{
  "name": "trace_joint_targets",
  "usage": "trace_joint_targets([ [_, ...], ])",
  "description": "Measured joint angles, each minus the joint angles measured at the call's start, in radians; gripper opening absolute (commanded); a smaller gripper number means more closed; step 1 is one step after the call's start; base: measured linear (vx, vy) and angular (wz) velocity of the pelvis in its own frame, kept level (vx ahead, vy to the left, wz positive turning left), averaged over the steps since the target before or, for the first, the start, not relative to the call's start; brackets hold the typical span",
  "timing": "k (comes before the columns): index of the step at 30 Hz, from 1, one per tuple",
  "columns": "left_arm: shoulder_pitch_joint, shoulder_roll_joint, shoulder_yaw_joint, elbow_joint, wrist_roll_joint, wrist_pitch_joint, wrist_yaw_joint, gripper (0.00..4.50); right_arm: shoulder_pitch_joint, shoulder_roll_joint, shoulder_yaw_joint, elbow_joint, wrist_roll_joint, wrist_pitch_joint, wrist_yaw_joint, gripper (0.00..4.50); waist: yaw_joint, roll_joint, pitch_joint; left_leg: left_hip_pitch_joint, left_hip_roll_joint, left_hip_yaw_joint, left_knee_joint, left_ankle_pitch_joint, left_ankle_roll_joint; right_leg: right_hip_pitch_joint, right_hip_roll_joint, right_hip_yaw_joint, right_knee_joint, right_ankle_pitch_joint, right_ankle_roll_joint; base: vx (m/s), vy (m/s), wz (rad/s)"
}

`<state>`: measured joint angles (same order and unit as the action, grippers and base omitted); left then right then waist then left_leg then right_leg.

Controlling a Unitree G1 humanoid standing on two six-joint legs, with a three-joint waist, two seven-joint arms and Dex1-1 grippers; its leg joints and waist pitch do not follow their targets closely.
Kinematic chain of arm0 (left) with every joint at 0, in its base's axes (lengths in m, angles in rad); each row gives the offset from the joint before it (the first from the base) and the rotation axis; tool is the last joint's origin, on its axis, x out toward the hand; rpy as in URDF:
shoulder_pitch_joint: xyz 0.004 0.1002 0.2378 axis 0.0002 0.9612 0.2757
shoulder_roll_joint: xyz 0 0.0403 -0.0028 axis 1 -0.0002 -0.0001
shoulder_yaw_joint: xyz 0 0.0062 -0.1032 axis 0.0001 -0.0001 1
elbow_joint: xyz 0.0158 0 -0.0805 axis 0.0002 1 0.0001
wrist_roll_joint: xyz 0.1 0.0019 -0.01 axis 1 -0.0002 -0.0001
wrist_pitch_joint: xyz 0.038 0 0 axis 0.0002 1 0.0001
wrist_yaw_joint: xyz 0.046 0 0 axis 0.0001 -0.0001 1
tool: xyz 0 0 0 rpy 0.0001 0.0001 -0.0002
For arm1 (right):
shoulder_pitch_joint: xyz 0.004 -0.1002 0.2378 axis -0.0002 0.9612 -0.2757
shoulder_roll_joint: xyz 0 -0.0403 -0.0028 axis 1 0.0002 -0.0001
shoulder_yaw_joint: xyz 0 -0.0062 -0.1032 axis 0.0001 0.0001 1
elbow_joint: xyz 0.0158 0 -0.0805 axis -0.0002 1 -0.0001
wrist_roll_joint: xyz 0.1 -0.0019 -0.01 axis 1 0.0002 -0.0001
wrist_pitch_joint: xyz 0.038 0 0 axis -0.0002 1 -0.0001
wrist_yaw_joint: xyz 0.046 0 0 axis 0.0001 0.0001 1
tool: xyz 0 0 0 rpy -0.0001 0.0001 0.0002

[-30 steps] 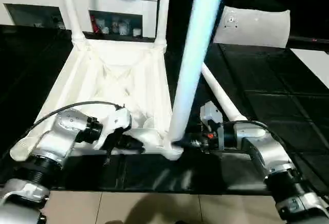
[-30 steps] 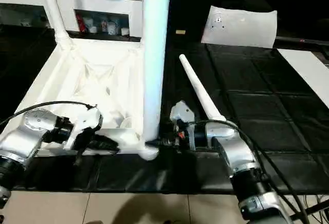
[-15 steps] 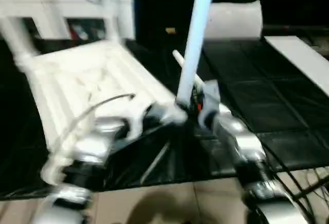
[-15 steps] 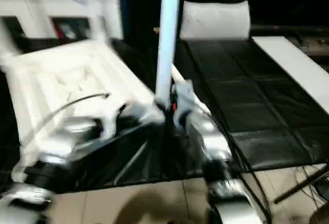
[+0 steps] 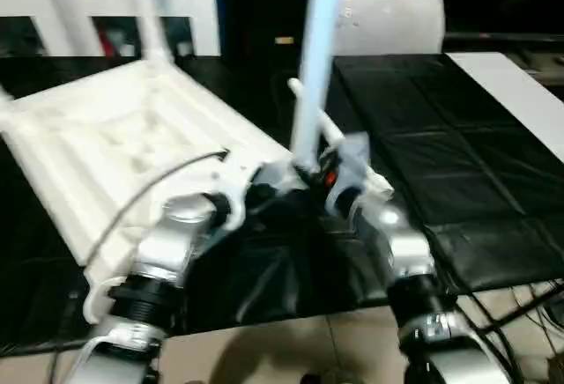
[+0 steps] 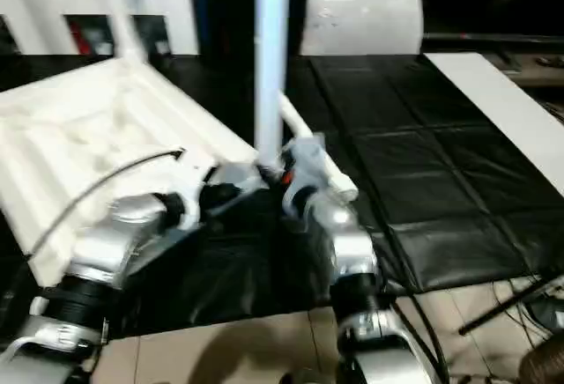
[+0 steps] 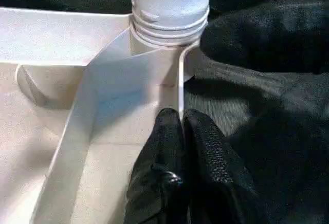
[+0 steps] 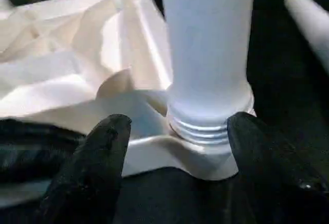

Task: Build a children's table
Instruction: Rotate leg to tighten

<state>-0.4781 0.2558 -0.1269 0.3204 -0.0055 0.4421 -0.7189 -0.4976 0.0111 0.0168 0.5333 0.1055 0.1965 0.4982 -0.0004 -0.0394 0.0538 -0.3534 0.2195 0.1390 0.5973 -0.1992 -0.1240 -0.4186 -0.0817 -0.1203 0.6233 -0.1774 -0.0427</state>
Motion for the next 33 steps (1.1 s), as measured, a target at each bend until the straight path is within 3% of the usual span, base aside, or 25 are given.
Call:
trace_joint_targets([
  [11,0.012,0.211,-0.059,0.03,-0.023,-0.164,-0.335,0.0,0.038,-0.233,0.031,-0.1,0.059,-0.049,0.362,4.44,0.044,0.001,0.0,0.005,0.005,0.003,0.0,0.0,-0.001,0.004,0.005,0.002,-0.003,0.003,-0.003,0.0,0.0,0.0],
  [17,-0.008,0.266,-0.089,0.092,-0.044,-0.266,-0.498,0.0,0.039,-0.306,0.082,-0.1,0.064,-0.052,0.53,4.44,0.063,0.0,0.0,0.006,0.005,0.004,0.001,-0.002,-0.003,0.008,0.004,0.002,-0.009,0.007,-0.002,0.0,0.0,0.0],
  [24,-0.047,0.252,-0.102,0.136,-0.03,-0.266,-0.47,0.0,0.034,-0.312,0.099,-0.1,0.08,-0.06,0.57,4.44,0.061,0.0,0.0,0.006,0.005,0.004,0.002,-0.001,-0.003,0.009,0.004,0.003,-0.009,0.008,0.0,0.0,0.0,0.0],
  [27,-0.048,0.234,-0.088,0.135,-0.039,-0.223,-0.441,0.54,0.034,-0.311,0.104,-0.1,0.081,-0.07,0.581,4.5,0.059,0.0,0.0,0.006,0.005,0.004,0.002,0.0,-0.003,0.009,0.004,0.002,-0.009,0.008,0.002,0.0,0.0,0.0],
  [30,-0.048,0.226,-0.084,0.137,-0.041,-0.201,-0.43,0.6,0.034,-0.31,0.11,-0.1,0.083,-0.073,0.592,4.5,0.058,-0.001,0.0,0.006,0.005,0.004,0.002,0.0,-0.003,0.009,0.005,0.002,-0.009,0.008,0.003,0.0,0.0,0.0],
  [33,-0.048,0.227,-0.086,0.144,-0.039,-0.194,-0.416,0.96,0.034,-0.31,0.11,-0.1,0.085,-0.076,0.595,4.5,0.057,-0.001,0.0,0.006,0.005,0.005,0.002,0.0,-0.003,0.009,0.005,0.002,-0.01,0.008,0.003,0.0,0.0,0.0],
])
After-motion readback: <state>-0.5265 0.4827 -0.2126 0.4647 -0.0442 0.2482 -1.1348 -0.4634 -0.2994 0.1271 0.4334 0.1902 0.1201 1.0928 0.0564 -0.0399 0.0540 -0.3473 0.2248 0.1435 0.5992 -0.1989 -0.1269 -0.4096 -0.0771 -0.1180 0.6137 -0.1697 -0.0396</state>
